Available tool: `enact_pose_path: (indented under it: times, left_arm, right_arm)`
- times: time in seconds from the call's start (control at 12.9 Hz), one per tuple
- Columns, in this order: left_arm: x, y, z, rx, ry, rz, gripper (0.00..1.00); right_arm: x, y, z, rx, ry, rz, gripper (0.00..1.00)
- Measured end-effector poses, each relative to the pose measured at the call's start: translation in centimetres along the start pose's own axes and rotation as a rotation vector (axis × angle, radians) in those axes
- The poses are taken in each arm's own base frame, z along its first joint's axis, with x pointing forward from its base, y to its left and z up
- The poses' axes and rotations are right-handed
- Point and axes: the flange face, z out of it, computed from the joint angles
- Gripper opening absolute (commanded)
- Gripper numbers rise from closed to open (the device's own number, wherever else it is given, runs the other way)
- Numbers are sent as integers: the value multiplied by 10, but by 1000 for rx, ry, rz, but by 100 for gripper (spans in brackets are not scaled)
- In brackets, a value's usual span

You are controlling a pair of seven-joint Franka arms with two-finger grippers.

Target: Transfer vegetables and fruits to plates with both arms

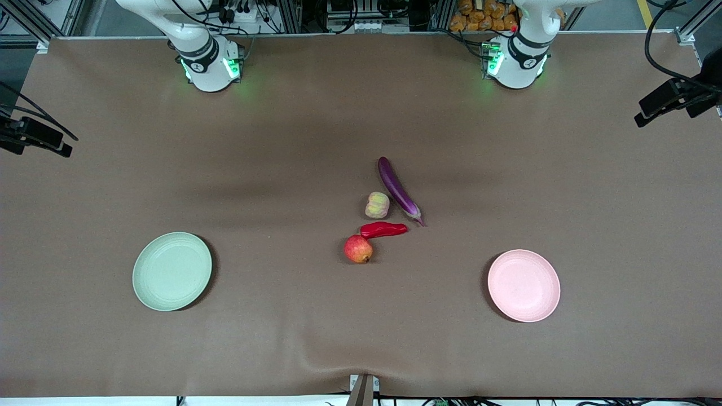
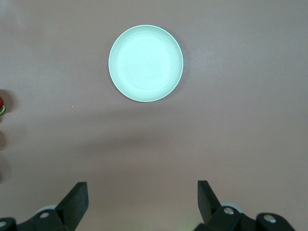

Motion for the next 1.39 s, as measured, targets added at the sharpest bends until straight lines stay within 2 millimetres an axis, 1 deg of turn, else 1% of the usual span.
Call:
enact_pose_path:
  times: [0.31,0.54,0.77,1.0,1.24,1.39]
  left_arm:
    - [-1,-4,-1,2,-13,-8,100]
    - [-3,-6,-7,2,-12,-9,100]
    - [-6,-6,-8,6,-28,-9,100]
    - [-7,-2,-7,7,-32,0,100]
    - [-7,3,-6,8,-33,8,100]
    - [-9,10,-6,9,-33,22,100]
  right_arm:
    - [0,-2,0,0,0,-5,100]
    - [0,-3,1,0,-2,-7,100]
    - [0,-7,2,-1,-10,-15,100]
    - [-3,-18,9,-3,-55,-34,100]
    - [-3,-16,9,-5,-57,-31,100]
    - [-3,-14,9,-7,-57,-29,100]
